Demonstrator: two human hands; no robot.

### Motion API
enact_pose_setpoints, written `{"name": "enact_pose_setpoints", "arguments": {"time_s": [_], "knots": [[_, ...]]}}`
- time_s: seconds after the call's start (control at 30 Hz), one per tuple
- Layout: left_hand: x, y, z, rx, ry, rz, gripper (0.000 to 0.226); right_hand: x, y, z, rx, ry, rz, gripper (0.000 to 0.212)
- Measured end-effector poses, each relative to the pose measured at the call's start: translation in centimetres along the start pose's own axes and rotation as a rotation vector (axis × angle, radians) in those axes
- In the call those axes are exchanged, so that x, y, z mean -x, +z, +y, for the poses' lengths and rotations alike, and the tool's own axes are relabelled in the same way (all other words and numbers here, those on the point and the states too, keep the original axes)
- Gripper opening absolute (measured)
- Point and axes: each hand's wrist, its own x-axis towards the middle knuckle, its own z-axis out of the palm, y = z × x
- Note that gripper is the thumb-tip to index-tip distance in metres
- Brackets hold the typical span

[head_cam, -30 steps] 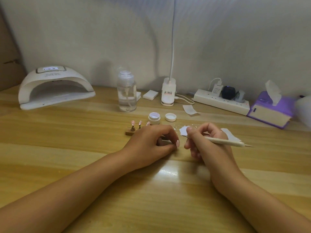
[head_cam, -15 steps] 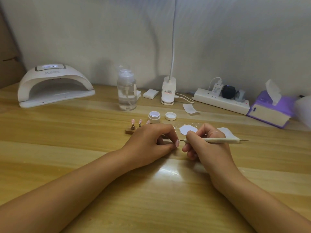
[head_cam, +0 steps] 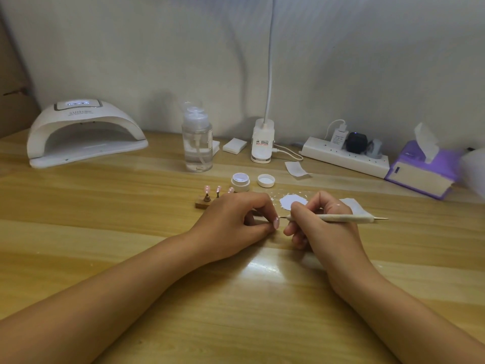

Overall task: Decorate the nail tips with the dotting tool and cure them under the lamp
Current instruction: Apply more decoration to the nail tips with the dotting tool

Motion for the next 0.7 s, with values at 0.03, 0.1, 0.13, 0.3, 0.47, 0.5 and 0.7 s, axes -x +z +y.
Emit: {"name": "enact_pose_setpoints", "arguments": {"time_s": [0.03,0.1,0.13,0.3,0.47,0.5,0.7], "knots": [[0.0,0.01,-0.01,0.002,0.0,0.001,0.019,0.01,-0.03,-0.01,-0.003,-0.001,0.004,0.033],[0.0,0.04,-0.04,0.001,0.002,0.005,0.019,0.04,-0.06,-0.06,-0.004,-0.001,0.003,0.034],[0.0,0.04,-0.04,-0.001,0.003,0.007,0.02,0.07,-0.06,-0.07,0.0,-0.002,-0.001,0.033],[0.04,0.03,-0.03,-0.002,0.001,0.007,0.02,0.07,-0.03,-0.06,0.012,-0.003,-0.02,0.034],[-0.02,0.05,-0.07,0.005,-0.001,0.008,0.019,0.1,-0.01,-0.03,0.007,-0.003,-0.01,0.03],[-0.02,0.04,-0.07,0.004,0.002,0.008,0.02,0.08,-0.03,-0.03,0.0,-0.003,-0.003,0.03],[-0.09,0.03,-0.05,0.007,-0.001,0.01,0.024,0.01,-0.05,-0.04,-0.014,0.001,0.004,0.031]]}}
